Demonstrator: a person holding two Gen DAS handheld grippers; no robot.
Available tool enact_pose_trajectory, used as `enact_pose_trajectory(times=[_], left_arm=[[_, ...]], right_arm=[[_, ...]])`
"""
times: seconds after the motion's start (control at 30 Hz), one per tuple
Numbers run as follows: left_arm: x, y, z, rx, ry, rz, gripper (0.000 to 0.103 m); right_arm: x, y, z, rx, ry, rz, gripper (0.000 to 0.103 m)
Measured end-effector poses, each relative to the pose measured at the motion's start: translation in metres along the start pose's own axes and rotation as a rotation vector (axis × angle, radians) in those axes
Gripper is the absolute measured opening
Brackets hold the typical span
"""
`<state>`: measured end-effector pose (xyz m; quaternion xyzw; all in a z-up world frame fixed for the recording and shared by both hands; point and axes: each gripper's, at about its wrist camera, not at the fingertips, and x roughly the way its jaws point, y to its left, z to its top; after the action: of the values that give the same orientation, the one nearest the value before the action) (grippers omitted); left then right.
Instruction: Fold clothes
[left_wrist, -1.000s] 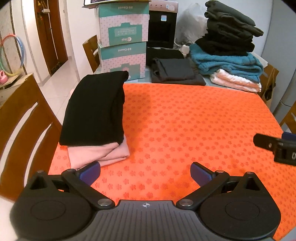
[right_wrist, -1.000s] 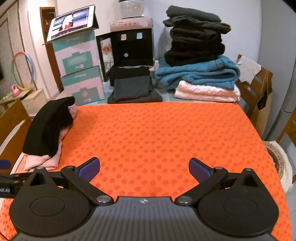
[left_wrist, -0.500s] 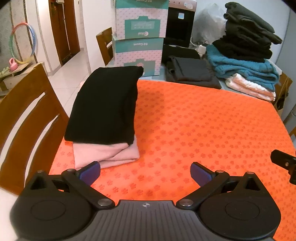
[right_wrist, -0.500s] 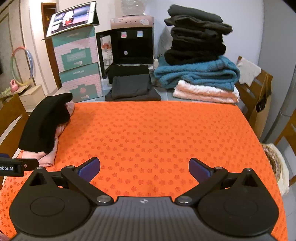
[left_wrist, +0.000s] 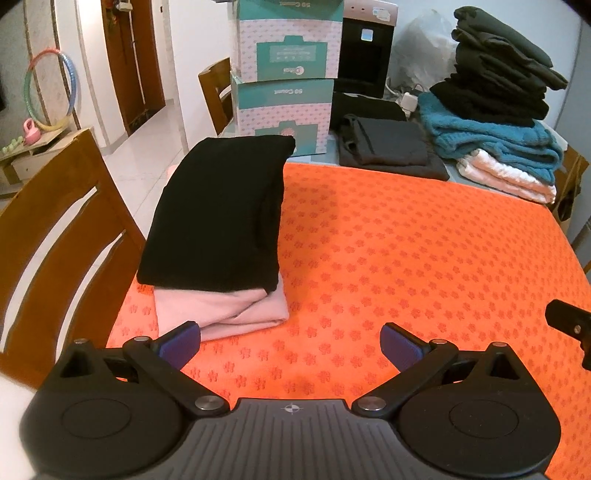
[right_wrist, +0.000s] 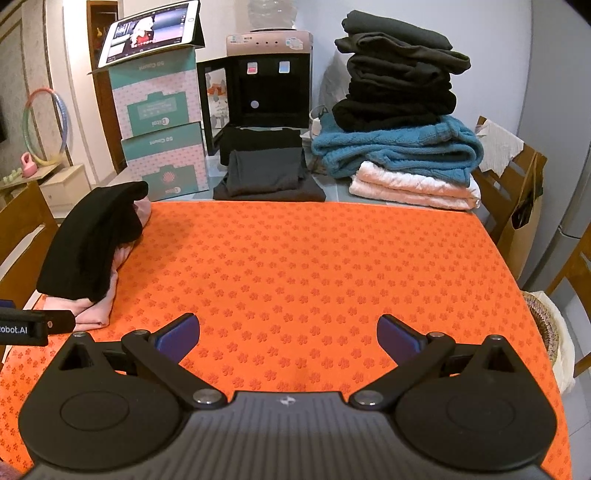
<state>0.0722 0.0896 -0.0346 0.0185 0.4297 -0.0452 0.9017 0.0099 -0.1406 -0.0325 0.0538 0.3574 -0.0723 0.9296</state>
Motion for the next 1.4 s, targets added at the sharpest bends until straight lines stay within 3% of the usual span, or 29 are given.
enact_pose_trajectory(times=[1.4], left_arm=[[0.0054,0.0006,-0.0009,0.015,0.033,-0.001,0.103]], right_arm=[[-0.0064,0.0074,-0.006,-0.016,0.011,-0.008,0.103]])
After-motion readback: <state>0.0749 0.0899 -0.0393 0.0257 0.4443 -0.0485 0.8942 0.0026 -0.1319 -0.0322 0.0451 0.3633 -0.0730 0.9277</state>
